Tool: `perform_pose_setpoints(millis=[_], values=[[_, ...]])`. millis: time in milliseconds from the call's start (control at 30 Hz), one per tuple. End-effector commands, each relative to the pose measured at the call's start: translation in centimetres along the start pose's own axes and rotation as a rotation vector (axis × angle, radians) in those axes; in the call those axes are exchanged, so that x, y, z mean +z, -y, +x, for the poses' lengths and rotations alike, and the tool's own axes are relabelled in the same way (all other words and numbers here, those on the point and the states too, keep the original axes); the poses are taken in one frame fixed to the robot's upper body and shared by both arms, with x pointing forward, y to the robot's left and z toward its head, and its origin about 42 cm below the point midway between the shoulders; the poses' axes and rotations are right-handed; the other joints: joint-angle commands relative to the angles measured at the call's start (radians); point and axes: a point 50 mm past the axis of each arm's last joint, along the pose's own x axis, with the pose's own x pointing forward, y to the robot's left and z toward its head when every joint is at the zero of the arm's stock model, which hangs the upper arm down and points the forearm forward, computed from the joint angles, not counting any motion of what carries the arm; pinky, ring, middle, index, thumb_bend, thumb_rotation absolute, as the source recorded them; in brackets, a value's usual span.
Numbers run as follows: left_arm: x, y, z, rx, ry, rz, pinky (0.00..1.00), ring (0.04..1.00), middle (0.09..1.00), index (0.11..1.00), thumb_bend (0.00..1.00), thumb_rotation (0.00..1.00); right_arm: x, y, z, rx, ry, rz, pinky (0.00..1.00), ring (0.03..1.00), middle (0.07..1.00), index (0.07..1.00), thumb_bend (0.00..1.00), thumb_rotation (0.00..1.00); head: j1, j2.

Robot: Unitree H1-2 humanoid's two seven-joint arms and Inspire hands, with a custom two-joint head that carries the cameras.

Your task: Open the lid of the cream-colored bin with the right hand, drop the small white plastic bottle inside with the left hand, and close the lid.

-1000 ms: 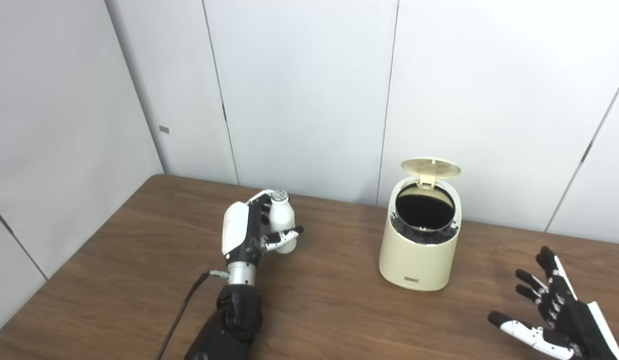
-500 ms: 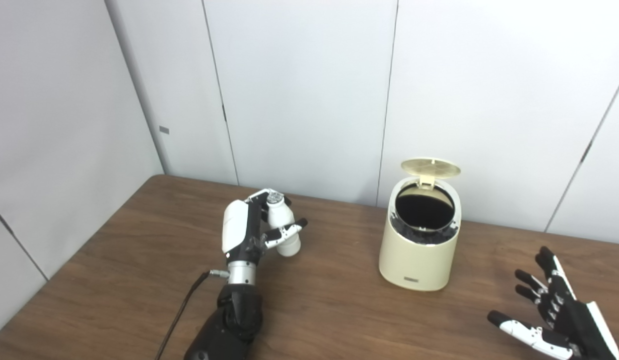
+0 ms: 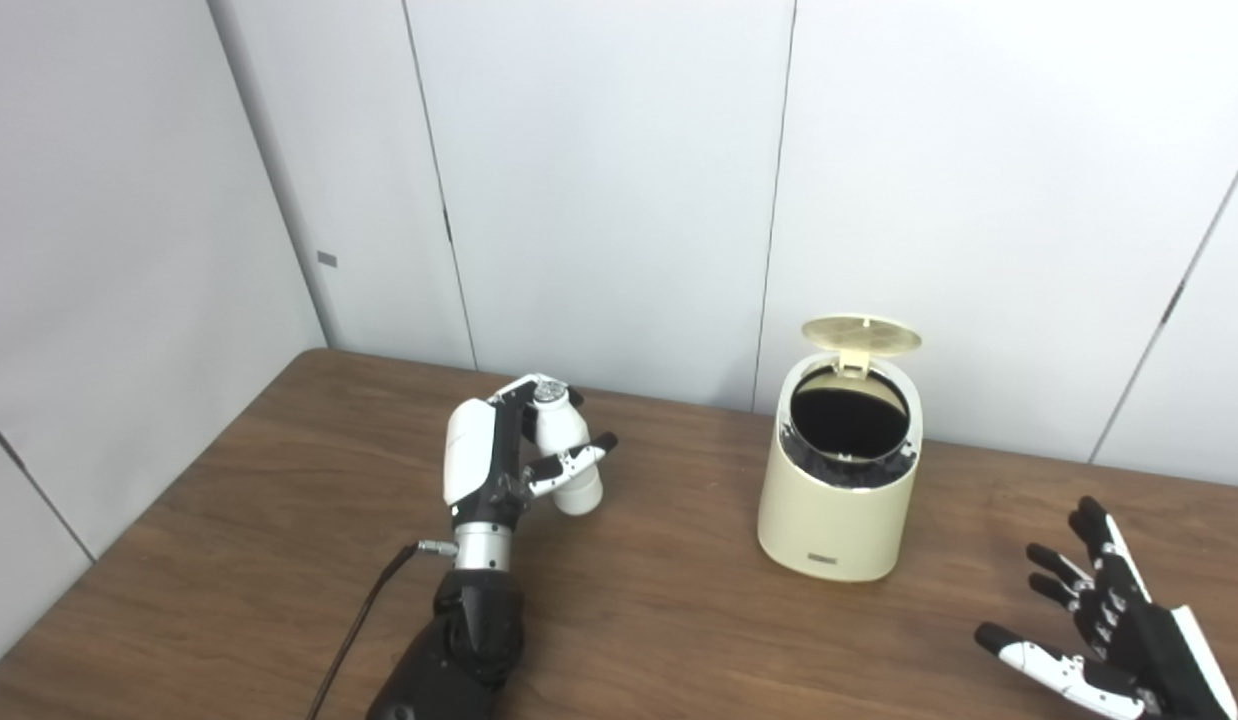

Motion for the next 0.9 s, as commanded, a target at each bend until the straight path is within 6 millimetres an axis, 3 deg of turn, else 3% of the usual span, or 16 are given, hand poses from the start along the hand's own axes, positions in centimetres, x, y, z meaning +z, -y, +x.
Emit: perform_pose_setpoints(millis=[0,100,267,533,867], values=[[-0.8,-0.2,-2.0,-0.015,-0.010,0.020,0.38,0.409,0.510,0.530,0.50,0.00,1.8,0.2,1.1,-0.008,0.110,-0.009,0.83,0.867,0.996,1.000,0.57,0.02,-0.002,0.001],[0.1,-0.5,-1.8,-0.005,0.030,0.013,0.38,0.409,0.508,0.528,0.50,0.00,1.7,0.1,1.1,-0.007,0.112,-0.013,0.83,0.868,0.996,1.000,0.57,0.00,-0.013,0.001],[3.9,-1.1,-0.7,0.011,0.136,-0.060,0.38,0.415,0.500,0.527,0.50,0.00,0.9,0.0,1.4,-0.011,0.106,0.007,0.86,0.877,0.991,0.999,0.59,0.01,-0.041,-0.004],[9.3,-1.9,0.5,0.028,0.276,-0.135,0.39,0.422,0.513,0.512,0.50,0.00,-0.5,-0.1,1.5,-0.014,0.108,-0.015,0.82,0.841,0.968,0.982,0.68,0.13,-0.097,-0.014],[12.6,-1.7,1.3,0.013,0.346,-0.191,0.39,0.424,0.515,0.508,0.50,0.00,-1.6,-0.6,1.6,-0.010,0.107,-0.029,0.79,0.817,0.957,0.967,0.72,0.17,-0.166,-0.031]])
